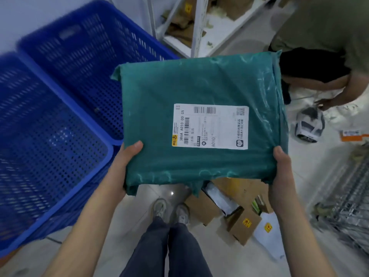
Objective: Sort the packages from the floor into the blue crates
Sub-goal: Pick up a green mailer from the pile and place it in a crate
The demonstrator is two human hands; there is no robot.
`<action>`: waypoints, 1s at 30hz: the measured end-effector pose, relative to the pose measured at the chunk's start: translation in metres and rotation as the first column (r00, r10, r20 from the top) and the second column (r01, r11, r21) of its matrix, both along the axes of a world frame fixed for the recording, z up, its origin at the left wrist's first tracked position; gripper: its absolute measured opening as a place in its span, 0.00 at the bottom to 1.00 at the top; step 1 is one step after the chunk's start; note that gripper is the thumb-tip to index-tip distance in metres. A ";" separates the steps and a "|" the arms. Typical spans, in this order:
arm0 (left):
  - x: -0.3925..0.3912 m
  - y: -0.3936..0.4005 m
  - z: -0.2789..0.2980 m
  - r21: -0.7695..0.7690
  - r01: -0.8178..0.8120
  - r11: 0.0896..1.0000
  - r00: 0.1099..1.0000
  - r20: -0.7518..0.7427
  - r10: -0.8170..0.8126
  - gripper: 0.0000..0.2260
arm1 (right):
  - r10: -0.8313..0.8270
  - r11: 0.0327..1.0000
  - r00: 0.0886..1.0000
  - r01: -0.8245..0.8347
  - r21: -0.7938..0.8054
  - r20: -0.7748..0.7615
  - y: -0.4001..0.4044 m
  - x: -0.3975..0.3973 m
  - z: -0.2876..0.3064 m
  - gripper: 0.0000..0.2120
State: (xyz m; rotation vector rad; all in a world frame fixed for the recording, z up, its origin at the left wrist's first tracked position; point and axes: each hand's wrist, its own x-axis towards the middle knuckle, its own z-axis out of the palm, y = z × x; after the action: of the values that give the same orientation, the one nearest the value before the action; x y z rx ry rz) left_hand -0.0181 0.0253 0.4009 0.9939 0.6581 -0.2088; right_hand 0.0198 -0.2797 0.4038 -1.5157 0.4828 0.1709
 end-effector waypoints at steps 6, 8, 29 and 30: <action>-0.034 0.031 0.033 0.045 -0.242 0.969 0.970 0.024 0.241 0.22 | 0.165 0.986 0.986 -0.166 0.027 0.033 0.052 0.007 0.017 0.16; -0.050 0.045 0.039 0.029 -0.320 0.947 0.947 -0.002 0.320 0.23 | 0.237 0.969 0.971 -0.238 0.067 0.023 0.072 0.004 0.017 0.22; -0.163 0.300 0.001 0.040 -0.671 0.740 0.740 -0.026 0.672 0.26 | 0.771 0.624 0.628 -0.778 -0.072 -0.105 0.391 0.029 -0.003 0.08; -0.162 0.317 -0.009 0.041 -0.651 0.758 0.755 -0.071 0.652 0.27 | 0.779 0.610 0.615 -0.788 -0.079 -0.121 0.408 0.032 -0.008 0.11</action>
State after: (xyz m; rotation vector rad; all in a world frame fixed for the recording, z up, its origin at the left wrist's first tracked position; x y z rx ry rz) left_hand -0.1796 0.3425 0.3920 0.7140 1.0473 0.3822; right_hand 0.0519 0.1282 0.3958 -1.7682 -0.1721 0.9149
